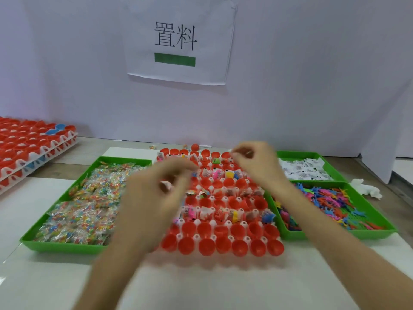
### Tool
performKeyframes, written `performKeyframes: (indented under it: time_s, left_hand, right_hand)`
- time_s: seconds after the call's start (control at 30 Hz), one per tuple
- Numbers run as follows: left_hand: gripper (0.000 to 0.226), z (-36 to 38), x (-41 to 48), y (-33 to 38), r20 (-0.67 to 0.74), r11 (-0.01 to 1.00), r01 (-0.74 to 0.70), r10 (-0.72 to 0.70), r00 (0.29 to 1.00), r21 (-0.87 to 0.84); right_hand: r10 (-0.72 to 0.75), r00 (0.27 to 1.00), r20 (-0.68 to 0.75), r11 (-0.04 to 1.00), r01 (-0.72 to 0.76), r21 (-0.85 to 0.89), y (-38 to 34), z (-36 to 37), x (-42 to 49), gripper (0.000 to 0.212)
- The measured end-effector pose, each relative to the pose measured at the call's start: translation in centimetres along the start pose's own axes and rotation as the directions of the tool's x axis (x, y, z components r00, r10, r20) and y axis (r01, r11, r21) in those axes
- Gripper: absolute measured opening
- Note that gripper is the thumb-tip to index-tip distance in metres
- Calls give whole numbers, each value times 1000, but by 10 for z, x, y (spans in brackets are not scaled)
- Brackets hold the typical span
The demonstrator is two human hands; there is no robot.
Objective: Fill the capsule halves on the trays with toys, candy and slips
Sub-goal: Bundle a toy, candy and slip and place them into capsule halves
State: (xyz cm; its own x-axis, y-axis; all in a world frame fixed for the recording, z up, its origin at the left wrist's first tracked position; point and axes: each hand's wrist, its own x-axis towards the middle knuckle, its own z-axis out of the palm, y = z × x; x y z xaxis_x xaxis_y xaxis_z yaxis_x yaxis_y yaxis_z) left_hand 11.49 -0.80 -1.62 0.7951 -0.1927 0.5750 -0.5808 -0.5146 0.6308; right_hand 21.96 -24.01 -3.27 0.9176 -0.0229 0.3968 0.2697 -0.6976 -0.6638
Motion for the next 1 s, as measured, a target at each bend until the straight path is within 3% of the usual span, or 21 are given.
performKeyframes:
  time_s: [0.07, 0.13, 0.2, 0.3, 0.47, 0.7, 1.0]
  left_hand:
    - [15, -27, 24, -34, -56, 946, 247, -240, 969, 210]
    - [10, -46, 41, -67, 0, 827, 383, -421, 907, 410]
    - [19, -45, 39, -96, 94, 744, 427, -543, 834, 515]
    - [26, -47, 38, -117, 101, 687, 516, -645, 758, 512]
    - [18, -30, 26, -127, 0, 695, 545, -618, 786, 469]
    - [12, -27, 24, -125, -143, 690, 638, -633, 761, 341]
    - [10, -29, 19, -127, -405, 736, 614, -488, 773, 286]
  right_hand:
    - [223, 967, -124, 953, -243, -182, 47, -30, 18, 14]
    - [426, 898, -114, 817, -436, -378, 94, -52, 24, 21]
    - [530, 846, -56, 703, -475, -529, 121, -61, 20, 28]
    - [506, 857, -95, 721, -481, -499, 133, -60, 18, 16]
    - [451, 884, -125, 769, -456, -448, 134, -59, 19, 12]
    - [327, 912, -247, 861, -396, -319, 141, -66, 11, 14]
    - [163, 898, -409, 944, -262, -199, 137, -80, 2, 11]
